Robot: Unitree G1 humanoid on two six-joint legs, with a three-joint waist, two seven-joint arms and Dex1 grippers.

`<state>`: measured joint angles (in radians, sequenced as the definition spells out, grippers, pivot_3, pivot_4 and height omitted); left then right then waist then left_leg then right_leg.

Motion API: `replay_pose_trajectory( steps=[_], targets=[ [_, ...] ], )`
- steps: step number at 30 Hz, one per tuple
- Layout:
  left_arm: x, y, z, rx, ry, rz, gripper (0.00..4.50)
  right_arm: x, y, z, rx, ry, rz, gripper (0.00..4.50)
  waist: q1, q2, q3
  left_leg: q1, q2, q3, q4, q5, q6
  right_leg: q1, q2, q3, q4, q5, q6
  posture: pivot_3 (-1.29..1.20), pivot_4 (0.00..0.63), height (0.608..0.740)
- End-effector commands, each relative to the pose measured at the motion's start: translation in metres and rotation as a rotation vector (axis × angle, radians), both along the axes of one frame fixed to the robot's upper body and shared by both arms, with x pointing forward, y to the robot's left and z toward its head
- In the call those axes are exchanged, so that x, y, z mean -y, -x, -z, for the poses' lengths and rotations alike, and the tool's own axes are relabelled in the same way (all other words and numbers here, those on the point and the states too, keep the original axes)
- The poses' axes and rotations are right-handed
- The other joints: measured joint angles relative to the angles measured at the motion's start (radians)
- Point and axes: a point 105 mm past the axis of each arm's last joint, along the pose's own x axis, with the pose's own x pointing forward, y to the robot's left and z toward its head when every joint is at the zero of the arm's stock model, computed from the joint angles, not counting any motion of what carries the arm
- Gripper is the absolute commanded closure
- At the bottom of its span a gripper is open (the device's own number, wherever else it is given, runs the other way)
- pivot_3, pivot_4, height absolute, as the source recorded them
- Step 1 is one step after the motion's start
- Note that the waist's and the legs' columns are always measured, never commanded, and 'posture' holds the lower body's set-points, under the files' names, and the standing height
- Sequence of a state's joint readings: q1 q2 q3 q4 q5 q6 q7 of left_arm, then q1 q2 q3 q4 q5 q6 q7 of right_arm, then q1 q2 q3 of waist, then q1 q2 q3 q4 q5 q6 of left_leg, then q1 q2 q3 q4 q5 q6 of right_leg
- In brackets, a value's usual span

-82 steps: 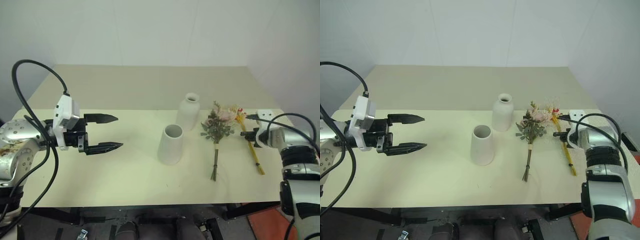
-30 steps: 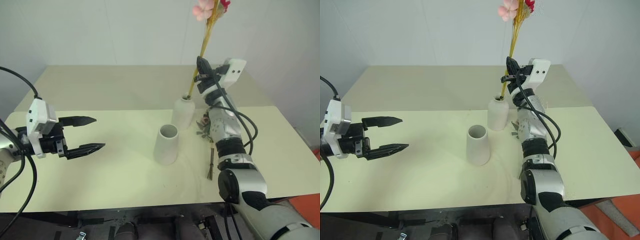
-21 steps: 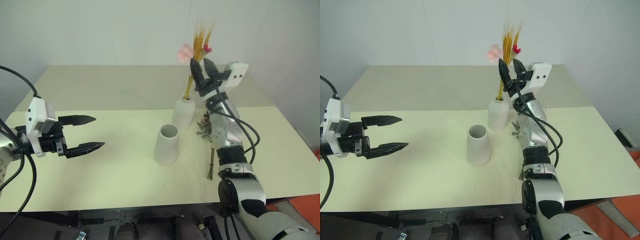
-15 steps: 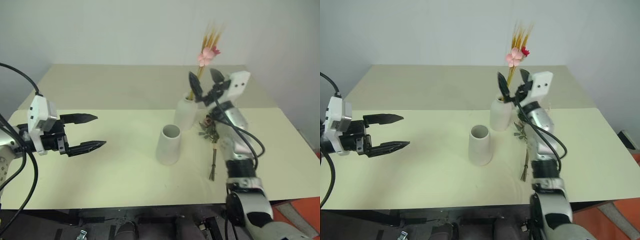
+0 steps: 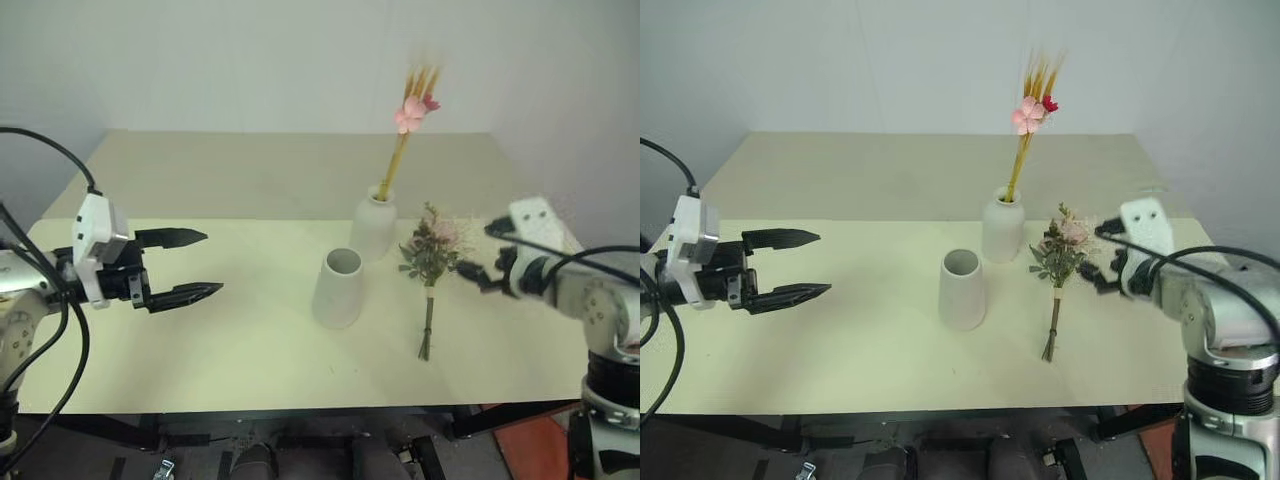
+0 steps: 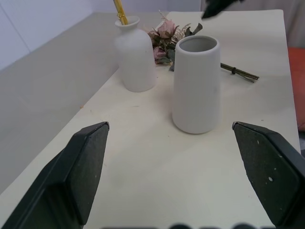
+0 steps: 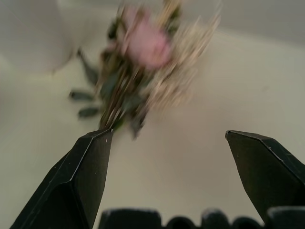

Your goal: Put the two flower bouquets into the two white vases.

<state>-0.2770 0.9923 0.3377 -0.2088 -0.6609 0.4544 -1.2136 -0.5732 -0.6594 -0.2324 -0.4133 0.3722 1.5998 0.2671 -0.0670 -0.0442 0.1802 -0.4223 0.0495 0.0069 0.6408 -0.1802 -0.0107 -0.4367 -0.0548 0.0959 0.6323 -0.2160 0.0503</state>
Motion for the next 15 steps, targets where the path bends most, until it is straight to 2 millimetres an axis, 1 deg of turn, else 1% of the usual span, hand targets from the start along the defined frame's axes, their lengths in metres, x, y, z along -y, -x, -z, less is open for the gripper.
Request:
replay_pose_trajectory(
  steps=[1,5,8,12,13,14,15],
  targets=[
    [0.001,0.0,-0.008,0.044,-0.018,0.015,0.0,-0.008,0.005,0.007,0.034,-0.089,0.027,0.04,-0.001,0.0,0.0,-0.001,0.0,0.0,0.0,0.0,0.0,0.0,0.0,0.0,0.0,0.002,0.004,0.0,0.15,0.74],
    [-0.003,0.002,-0.009,0.039,-0.026,0.005,0.0,-0.017,0.004,0.02,0.012,-0.134,0.042,0.04,-0.002,0.0,0.0,-0.004,0.0,0.0,0.0,0.0,0.0,-0.002,0.0,0.0,-0.001,0.002,0.004,0.0,0.15,0.74],
    [-0.013,0.005,-0.009,0.033,-0.044,-0.026,0.0,-0.025,0.0,0.022,0.013,-0.187,0.047,0.04,-0.004,0.0,0.0,-0.004,0.0,0.0,0.0,0.0,0.0,-0.002,0.0,0.0,-0.001,0.002,0.005,0.0,0.15,0.74],
    [-0.02,0.009,-0.009,0.032,-0.055,-0.052,0.0,-0.03,-0.004,0.026,-0.016,-0.196,0.04,0.04,-0.003,0.0,0.0,-0.003,0.0,-0.001,0.0,0.0,0.0,-0.002,0.0,-0.001,0.0,0.002,0.005,0.0,0.15,0.74],
    [-0.02,0.009,-0.008,0.032,-0.056,-0.056,0.0,-0.031,-0.005,0.028,-0.024,-0.2,0.038,0.42,-0.003,0.0,0.0,-0.002,0.0,0.0,0.0,0.0,0.0,-0.002,0.0,-0.001,0.0,0.002,0.005,0.0,0.15,0.74],
    [-0.022,0.01,-0.008,0.032,-0.056,-0.063,0.0,-0.032,-0.007,0.029,-0.035,-0.209,0.041,0.64,-0.003,0.0,0.0,-0.002,0.0,-0.001,0.0,0.0,0.0,-0.002,0.0,-0.001,0.0,0.002,0.005,0.0,0.15,0.74],
    [-0.023,0.011,-0.008,0.031,-0.058,-0.07,0.0,-0.033,-0.009,0.032,-0.05,-0.217,0.044,0.95,-0.003,0.0,0.0,-0.002,0.0,-0.001,0.0,0.0,0.0,-0.001,0.0,-0.001,0.0,0.002,0.005,0.0,0.15,0.74]
  ],
)
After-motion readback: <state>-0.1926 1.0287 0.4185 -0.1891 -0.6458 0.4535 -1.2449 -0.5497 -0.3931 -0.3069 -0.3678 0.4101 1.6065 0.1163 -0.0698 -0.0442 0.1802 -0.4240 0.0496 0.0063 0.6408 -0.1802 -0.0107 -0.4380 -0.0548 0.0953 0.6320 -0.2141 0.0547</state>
